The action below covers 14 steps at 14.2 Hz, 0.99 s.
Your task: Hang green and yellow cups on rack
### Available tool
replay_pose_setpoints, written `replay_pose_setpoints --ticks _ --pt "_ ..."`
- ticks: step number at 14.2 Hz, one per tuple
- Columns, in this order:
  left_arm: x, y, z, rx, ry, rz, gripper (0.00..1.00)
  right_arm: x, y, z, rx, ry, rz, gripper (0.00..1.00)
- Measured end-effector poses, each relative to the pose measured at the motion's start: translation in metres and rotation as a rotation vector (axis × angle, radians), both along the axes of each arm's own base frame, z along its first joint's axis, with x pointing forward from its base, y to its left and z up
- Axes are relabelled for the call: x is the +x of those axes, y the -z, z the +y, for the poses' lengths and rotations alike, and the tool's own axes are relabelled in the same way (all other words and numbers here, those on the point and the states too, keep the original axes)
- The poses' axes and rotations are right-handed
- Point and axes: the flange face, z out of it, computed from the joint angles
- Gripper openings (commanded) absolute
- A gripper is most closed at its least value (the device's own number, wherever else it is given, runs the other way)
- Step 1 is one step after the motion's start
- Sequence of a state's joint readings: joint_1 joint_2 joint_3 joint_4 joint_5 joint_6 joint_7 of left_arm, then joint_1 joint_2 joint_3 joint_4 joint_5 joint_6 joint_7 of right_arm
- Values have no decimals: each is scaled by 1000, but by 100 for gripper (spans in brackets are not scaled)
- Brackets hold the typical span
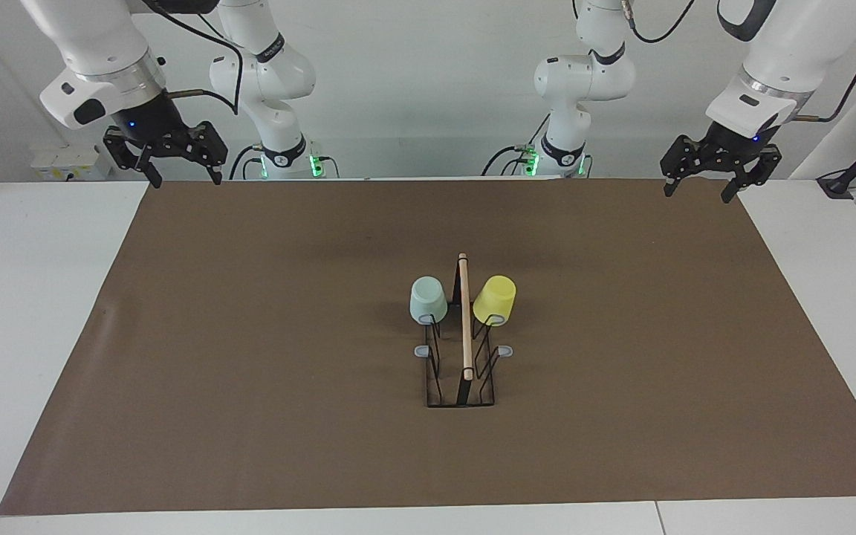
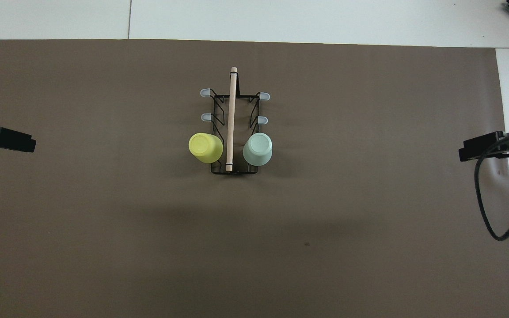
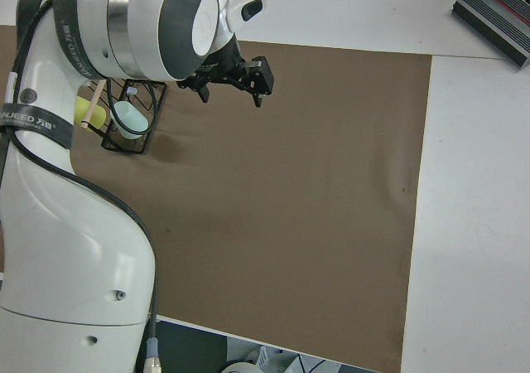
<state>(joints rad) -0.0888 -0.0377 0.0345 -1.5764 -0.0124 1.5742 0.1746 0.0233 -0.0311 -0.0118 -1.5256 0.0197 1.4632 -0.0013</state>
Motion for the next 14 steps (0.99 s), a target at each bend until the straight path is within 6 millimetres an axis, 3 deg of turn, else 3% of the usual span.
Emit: replay_pose_setpoints --ticks 14 --pt "-1 -1 -2 1 -45 1 100 0 0 0 0 1 0 100"
